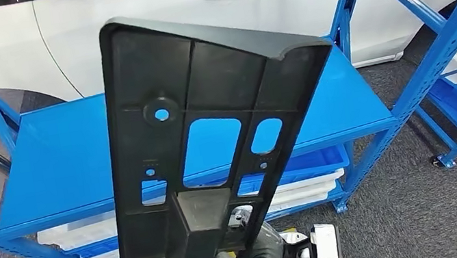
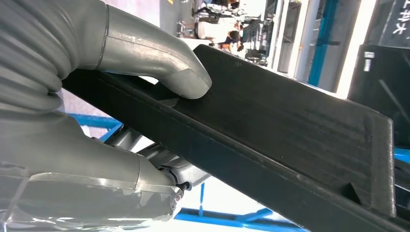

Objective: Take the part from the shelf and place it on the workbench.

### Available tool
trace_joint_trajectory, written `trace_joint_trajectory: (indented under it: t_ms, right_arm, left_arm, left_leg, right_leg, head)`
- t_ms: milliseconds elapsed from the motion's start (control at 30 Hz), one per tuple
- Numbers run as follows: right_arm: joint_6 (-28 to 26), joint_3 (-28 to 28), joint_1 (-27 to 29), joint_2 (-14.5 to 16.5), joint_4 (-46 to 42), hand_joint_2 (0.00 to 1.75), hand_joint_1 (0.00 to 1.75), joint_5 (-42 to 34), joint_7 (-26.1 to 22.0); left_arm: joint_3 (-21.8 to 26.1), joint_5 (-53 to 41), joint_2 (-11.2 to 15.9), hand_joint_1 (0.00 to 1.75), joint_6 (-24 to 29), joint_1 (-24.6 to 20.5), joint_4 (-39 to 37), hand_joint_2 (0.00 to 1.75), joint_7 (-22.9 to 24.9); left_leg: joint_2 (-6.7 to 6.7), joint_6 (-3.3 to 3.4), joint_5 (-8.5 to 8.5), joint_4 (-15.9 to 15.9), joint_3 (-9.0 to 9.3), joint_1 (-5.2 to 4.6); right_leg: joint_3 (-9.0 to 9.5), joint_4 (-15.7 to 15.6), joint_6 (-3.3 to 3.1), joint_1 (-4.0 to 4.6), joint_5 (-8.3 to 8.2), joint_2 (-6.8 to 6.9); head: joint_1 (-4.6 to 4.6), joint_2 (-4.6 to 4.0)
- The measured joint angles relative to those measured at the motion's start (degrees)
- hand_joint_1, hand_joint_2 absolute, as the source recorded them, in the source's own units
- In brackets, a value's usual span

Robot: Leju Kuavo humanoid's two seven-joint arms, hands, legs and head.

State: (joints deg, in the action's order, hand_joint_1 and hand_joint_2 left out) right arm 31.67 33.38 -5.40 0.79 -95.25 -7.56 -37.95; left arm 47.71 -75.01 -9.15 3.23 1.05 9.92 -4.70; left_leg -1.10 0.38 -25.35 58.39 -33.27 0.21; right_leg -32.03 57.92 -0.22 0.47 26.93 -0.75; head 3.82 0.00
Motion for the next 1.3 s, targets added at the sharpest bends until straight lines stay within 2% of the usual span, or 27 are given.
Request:
trace_joint_trajectory:
  t_ms: [67, 100, 200, 233, 267, 300, 367, 400, 433, 533, 567, 600, 633, 700, 733, 767, 800, 867, 900, 933, 1033, 1067, 1133, 1200, 1267, 1300]
  right_arm:
    - [0.0, 0.0, 0.1, 0.0, -0.3, 1.75, 1.75, 0.0, 0.1]
    - [0.0, 0.0, 0.1, 0.0, -0.5, 1.75, 1.75, 0.0, 0.1]
    - [0.0, 0.0, 0.4, 0.0, -0.7, 1.75, 1.75, 0.0, 0.2]
    - [0.0, 0.0, 0.6, -0.1, -0.7, 1.75, 1.75, 0.0, 0.2]
    - [0.0, 0.0, 0.7, -0.1, -0.7, 1.75, 1.75, 0.0, 0.3]
    - [-0.1, 0.0, 0.7, -0.1, -0.7, 1.75, 1.75, 0.0, 0.3]
    - [-0.1, 0.0, 0.8, -0.1, -0.7, 1.75, 1.75, 0.0, 0.3]
    - [-0.2, 0.0, 0.8, -0.1, -0.8, 1.75, 1.75, 0.0, 0.3]
    - [-0.2, 0.0, 0.8, -0.1, -0.9, 1.75, 1.75, 0.0, 0.4]
    - [-0.2, 0.0, 0.8, -0.1, -1.0, 1.75, 1.75, 0.1, 0.4]
    - [-0.2, 0.0, 0.8, 0.0, -1.1, 1.75, 1.75, 0.1, 0.4]
    - [-0.1, 0.0, 0.8, 0.0, -1.1, 1.75, 1.75, 0.1, 0.4]
    - [-0.1, 0.0, 0.9, 0.1, -1.1, 1.75, 1.75, 0.1, 0.4]
    - [0.0, 0.0, 1.1, 0.2, -1.2, 1.75, 1.75, 0.2, 0.5]
    - [0.1, 0.0, 1.2, 0.2, -1.2, 1.75, 1.75, 0.3, 0.5]
    - [0.1, 0.0, 1.4, 0.2, -1.1, 1.75, 1.75, 0.4, 0.6]
    - [0.1, 0.0, 1.6, 0.2, -1.1, 1.75, 1.75, 0.5, 0.6]
    - [0.1, 0.0, 1.7, 0.2, -1.2, 1.75, 1.75, 0.5, 0.6]
    - [0.1, 0.0, 1.8, 0.2, -1.2, 1.75, 1.75, 0.6, 0.6]
    - [0.2, -0.1, 1.9, 0.2, -1.3, 1.75, 1.75, 0.6, 0.6]
    - [0.2, -0.1, 2.3, 0.2, -1.6, 1.75, 1.75, 0.9, 0.5]
    - [0.2, -0.1, 2.4, 0.2, -1.7, 1.75, 1.75, 1.0, 0.5]
    - [0.2, -0.2, 2.5, 0.2, -1.9, 1.75, 1.75, 1.1, 0.6]
    - [0.2, -0.2, 2.5, 0.2, -2.0, 1.75, 1.75, 1.2, 0.6]
    - [0.2, -0.2, 2.5, 0.2, -2.0, 1.75, 1.75, 1.2, 0.6]
    - [0.2, -0.2, 2.5, 0.2, -2.0, 1.75, 1.75, 1.2, 0.7]
  left_arm:
    - [0.0, 0.0, -0.1, 0.0, -0.1, 0.0, 0.0, 1.75, 0.0]
    - [0.0, 0.0, -0.1, 0.0, -0.2, 0.0, 0.0, 1.75, 0.0]
    - [0.0, 0.0, -0.1, 0.0, -0.4, 0.0, 0.0, 1.75, 0.0]
    - [0.0, 0.0, -0.1, 0.0, -0.4, 0.0, 0.0, 1.75, 0.0]
    - [0.0, 0.0, -0.1, 0.0, -0.5, 0.0, 0.0, 1.75, 0.0]
    - [0.0, 0.0, -0.1, 0.0, -0.5, 0.0, 0.0, 1.75, 0.0]
    - [0.0, 0.0, -0.1, 0.0, -0.5, 0.0, 0.0, 1.75, 0.0]
    - [0.0, 0.0, -0.1, 0.0, -0.5, 0.0, 0.0, 1.75, 0.0]
    - [0.0, 0.0, -0.1, 0.0, -0.5, 0.0, 0.0, 1.75, 0.0]
    - [0.0, 0.0, 0.0, 0.0, -0.6, 0.0, 0.0, 1.75, 0.0]
    - [0.0, 0.0, 0.0, 0.0, -0.6, 0.0, 0.0, 1.75, -0.1]
    - [0.0, 0.1, 0.1, 0.0, -0.7, 0.0, 0.0, 1.75, -0.1]
    - [0.0, 0.1, 0.1, 0.0, -0.7, -0.1, 0.0, 1.75, -0.2]
    - [0.0, 0.1, 0.2, 0.0, -0.7, -0.2, 0.0, 1.75, -0.4]
    - [0.0, 0.1, 0.2, 0.0, -0.7, -0.2, 0.0, 1.75, -0.5]
    - [0.0, 0.1, 0.2, 0.0, -0.7, -0.3, 0.0, 1.75, -0.6]
    - [0.0, 0.1, 0.2, 0.0, -0.7, -0.2, 0.0, 1.75, -0.6]
    - [0.0, 0.1, 0.3, 0.0, -0.8, 0.0, 0.0, 1.75, -0.6]
    - [0.0, 0.1, 0.3, 0.0, -0.8, 0.1, 0.0, 1.75, -0.5]
    - [0.0, 0.1, 0.3, 0.0, -0.9, 0.2, 0.0, 1.75, -0.5]
    - [0.0, 0.1, 0.2, 0.0, -1.0, 0.2, 0.0, 1.75, -0.5]
    - [0.0, 0.0, 0.2, 0.0, -1.1, 0.2, 0.0, 1.75, -0.5]
    - [0.0, 0.0, 0.1, 0.0, -1.1, 0.2, 0.0, 1.75, -0.5]
    - [0.0, 0.0, 0.1, 0.0, -1.1, 0.2, 0.0, 1.75, -0.5]
    - [0.0, 0.0, 0.1, 0.0, -1.1, 0.2, 0.0, 1.75, -0.5]
    - [0.0, -0.1, 0.1, 0.0, -1.1, 0.2, 0.0, 1.75, -0.5]
  left_leg:
    - [0.01, 0.6, 0.27, -0.4, 0.03, 0.21]
    - [0.08, 0.89, 0.39, -0.6, 0.05, 0.35]
    - [0.16, 1.25, 0.45, -0.6, -0.17, 0.38]
    - [0.15, 1.26, 0.45, -0.6, -0.23, 0.37]
    - [0.13, 1.24, 0.44, -0.5, -0.26, 0.37]
    - [0.11, 1.19, 0.45, -0.4, -0.25, 0.38]
    - [0.0, 0.95, 0.49, -0.1, -0.21, 0.34]
    - [-0.1, 0.69, 0.55, 0.0, -0.23, 0.28]
    - [-0.18, 0.4, 0.64, 0.0, -0.29, 0.23]
    - [-0.31, -0.64, 1.01, -0.2, -0.55, 0.18]
    - [-0.31, -0.93, 0.44, 0.3, -0.86, 0.15]
    - [-0.31, -1.17, -0.95, 1.8, -1.56, 0.14]
    - [-0.27, -1.34, -3.12, 4.6, -2.68, 0.17]
    - [-0.26, -1.62, -7.86, 12.4, -5.41, 0.24]
    - [-0.26, -1.7, -9.15, 15.3, -6.13, 0.25]
    - [-0.26, -1.72, -9.31, 16.0, -5.8, 0.25]
    - [-0.26, -1.67, -8.47, 14.3, -4.34, 0.25]
    - [-0.22, -1.34, -5.69, 6.0, 0.86, 0.22]
    - [-0.25, -1.06, -4.61, 2.4, 2.87, 0.12]
    - [-0.3, -0.77, -3.97, 0.2, 4.07, 0.0]
    - [-0.37, 0.16, -2.87, -0.4, 3.72, -0.12]
    - [-0.22, 0.52, -2.37, -0.5, 3.3, 0.03]
    - [0.15, 1.18, -1.29, -0.7, 2.24, 0.4]
    - [0.3, 1.48, -0.85, -0.7, 1.67, 0.4]
    - [0.31, 1.47, -0.78, -0.7, 1.57, 0.4]
    - [0.33, 1.46, -0.65, -0.7, 1.39, 0.39]
  right_leg:
    - [-0.35, 1.2, 0.67, -0.09, 0.91, 0.06]
    - [-1.18, 3.1, 1.0, -0.15, 2.22, 0.09]
    - [-6.35, 14.0, 1.74, -0.62, 7.55, 0.18]
    - [-7.49, 16.3, 1.86, -0.73, 8.06, 0.2]
    - [-7.57, 16.4, 1.91, -0.79, 7.44, 0.2]
    - [-6.4, 14.1, 1.86, -0.84, 5.79, 0.21]
    - [-2.26, 5.9, 1.51, -0.82, 2.01, 0.08]
    - [-0.79, 2.6, 1.23, -0.7, 0.77, -0.01]
    - [-0.05, 0.8, 0.92, -0.55, 0.13, -0.13]
    - [-0.32, 0.0, -0.07, -0.5, -0.66, -0.06]
    - [-0.42, -0.3, -0.45, -0.66, -1.03, 0.07]
    - [-0.62, -0.5, -0.82, -0.82, -1.44, 0.22]
    - [-0.91, -0.7, -1.08, -0.88, -1.82, 0.37]
    - [-1.72, -0.7, -1.38, -0.69, -2.41, 0.55]
    - [-2.16, -0.7, -1.42, -0.59, -2.71, 0.6]
    - [-2.59, -0.6, -1.4, -0.51, -3.02, 0.62]
    - [-3.0, -0.5, -1.34, -0.47, -3.31, 0.59]
    - [-3.76, 0.0, -1.03, -0.39, -3.84, 0.45]
    - [-4.05, 0.2, -0.81, -0.3, -4.04, 0.39]
    - [-4.29, 0.4, -0.51, -0.19, -4.27, 0.34]
    - [-4.74, 0.4, 0.51, -0.08, -5.13, 0.23]
    - [-5.08, 0.8, 0.85, -0.16, -4.76, 0.18]
    - [-6.4, 3.5, 1.46, -0.39, -1.66, 0.16]
    - [-7.36, 6.0, 1.78, -0.54, 1.13, 0.2]
    - [-7.55, 6.6, 1.84, -0.57, 1.65, 0.21]
    - [-7.9, 7.8, 1.93, -0.62, 2.53, 0.22]
  head:
    - [-0.01, 0.0]
    - [-0.01, 0.0]
    - [-0.01, 0.0]
    - [-0.01, 0.0]
    - [-0.01, 0.0]
    - [-0.01, 0.0]
    - [0.0, 0.0]
    - [0.0, 0.0]
    - [0.0, 0.0]
    - [0.0, 0.0]
    - [0.01, 0.0]
    - [0.01, 0.0]
    - [0.01, 0.0]
    - [0.0, 0.0]
    - [0.0, 0.0]
    - [0.0, 0.0]
    - [0.0, 0.0]
    - [0.0, 0.0]
    - [-0.01, 0.0]
    - [-0.01, 0.0]
    - [-0.01, 0.0]
    - [-0.01, 0.0]
    - [-0.02, 0.0]
    - [-0.02, 0.0]
    - [-0.02, 0.0]
    - [-0.02, 0.0]
